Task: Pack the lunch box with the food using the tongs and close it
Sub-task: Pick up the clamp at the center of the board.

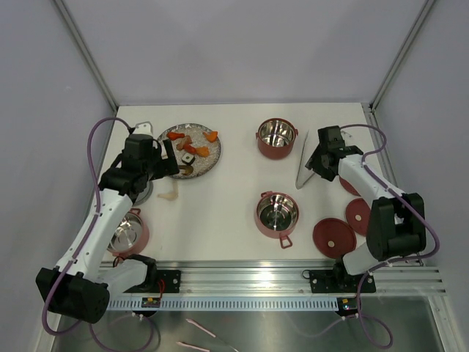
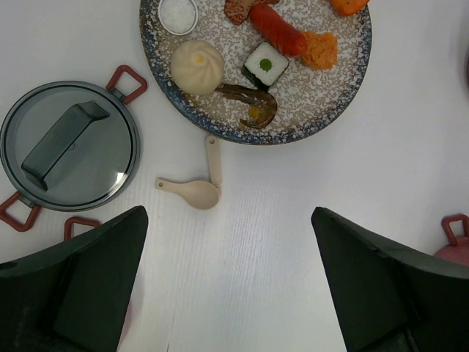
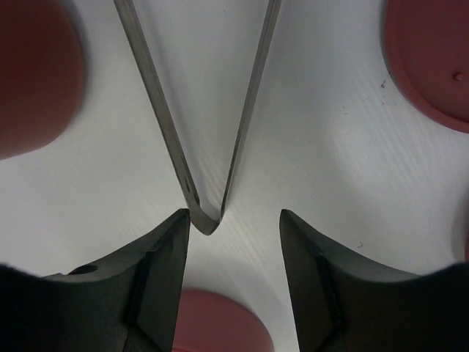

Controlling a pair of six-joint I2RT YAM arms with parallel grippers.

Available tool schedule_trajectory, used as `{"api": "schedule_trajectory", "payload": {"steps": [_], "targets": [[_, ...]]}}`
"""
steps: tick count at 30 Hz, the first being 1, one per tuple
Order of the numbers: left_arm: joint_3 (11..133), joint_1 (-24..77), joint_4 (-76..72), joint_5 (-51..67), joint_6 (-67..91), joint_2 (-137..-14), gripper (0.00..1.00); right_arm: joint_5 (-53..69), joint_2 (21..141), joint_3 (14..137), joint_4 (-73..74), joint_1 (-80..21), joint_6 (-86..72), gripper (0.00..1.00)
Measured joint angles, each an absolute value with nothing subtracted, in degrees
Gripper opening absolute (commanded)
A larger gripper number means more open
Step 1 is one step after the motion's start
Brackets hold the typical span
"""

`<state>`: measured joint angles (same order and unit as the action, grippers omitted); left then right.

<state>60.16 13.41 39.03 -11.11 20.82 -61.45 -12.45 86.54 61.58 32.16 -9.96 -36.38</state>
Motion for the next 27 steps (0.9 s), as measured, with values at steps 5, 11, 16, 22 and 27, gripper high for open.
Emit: {"api": "schedule_trajectory", "payload": {"steps": [5,11,16,22,27], "targets": [[60.42,13.41,39.18,-10.46,20.73,-62.81,0.99,-12.14,93.49,63.75,31.31,-9.1,-36.75,0.62],[60.88,13.41,39.07,-7.46,20.97,-64.58,0.99,-10.98,100.6,66.22,30.89,-7.29,-37.17,0.6],[61.6,13.41,39.07,-6.13,20.93,-64.79,0.99,-10.79,104.62,66.92,29.23,-6.9,-37.45,0.29],[61.82,13.41,39.68,-6.13,20.73,-64.88,0.99,-11.07,105.6,67.81,28.91,-6.83,-37.78,0.0],[61.84,13.41,40.14,-6.28,20.25,-64.88,0.99,-12.16,98.37,65.39,29.69,-6.85,-37.82,0.0]]}}
